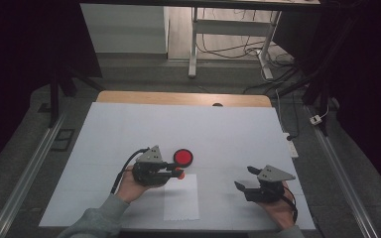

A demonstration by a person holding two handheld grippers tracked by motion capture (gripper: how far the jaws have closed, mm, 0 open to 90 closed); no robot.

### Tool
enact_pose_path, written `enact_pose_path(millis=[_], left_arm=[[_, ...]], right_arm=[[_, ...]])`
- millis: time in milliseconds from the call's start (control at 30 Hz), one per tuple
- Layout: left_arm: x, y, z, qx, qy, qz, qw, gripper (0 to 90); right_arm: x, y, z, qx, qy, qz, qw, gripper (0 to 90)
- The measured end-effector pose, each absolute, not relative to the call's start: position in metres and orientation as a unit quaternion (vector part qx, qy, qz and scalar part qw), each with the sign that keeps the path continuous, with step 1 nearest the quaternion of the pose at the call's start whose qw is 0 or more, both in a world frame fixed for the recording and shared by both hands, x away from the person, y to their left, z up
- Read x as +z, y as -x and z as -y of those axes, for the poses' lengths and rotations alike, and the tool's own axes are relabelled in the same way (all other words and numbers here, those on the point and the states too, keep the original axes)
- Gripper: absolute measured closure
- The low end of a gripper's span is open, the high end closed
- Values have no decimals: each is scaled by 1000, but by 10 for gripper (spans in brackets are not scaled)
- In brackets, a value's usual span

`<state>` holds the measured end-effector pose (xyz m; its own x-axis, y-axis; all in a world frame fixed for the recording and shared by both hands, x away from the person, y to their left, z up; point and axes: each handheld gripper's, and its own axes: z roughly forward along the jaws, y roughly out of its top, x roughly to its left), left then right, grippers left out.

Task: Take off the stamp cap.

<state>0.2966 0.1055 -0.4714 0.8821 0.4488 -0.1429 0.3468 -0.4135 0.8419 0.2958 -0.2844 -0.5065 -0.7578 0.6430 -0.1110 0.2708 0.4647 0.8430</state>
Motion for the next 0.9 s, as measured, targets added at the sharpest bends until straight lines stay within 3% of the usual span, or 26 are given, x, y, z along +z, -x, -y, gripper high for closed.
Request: enact_pose_path(millis=[900], left_arm=[[-472,-297,-106,53,-838,-239,487,721]], right_arm=[[-498,-298,236,464,-254,-829,182,295]])
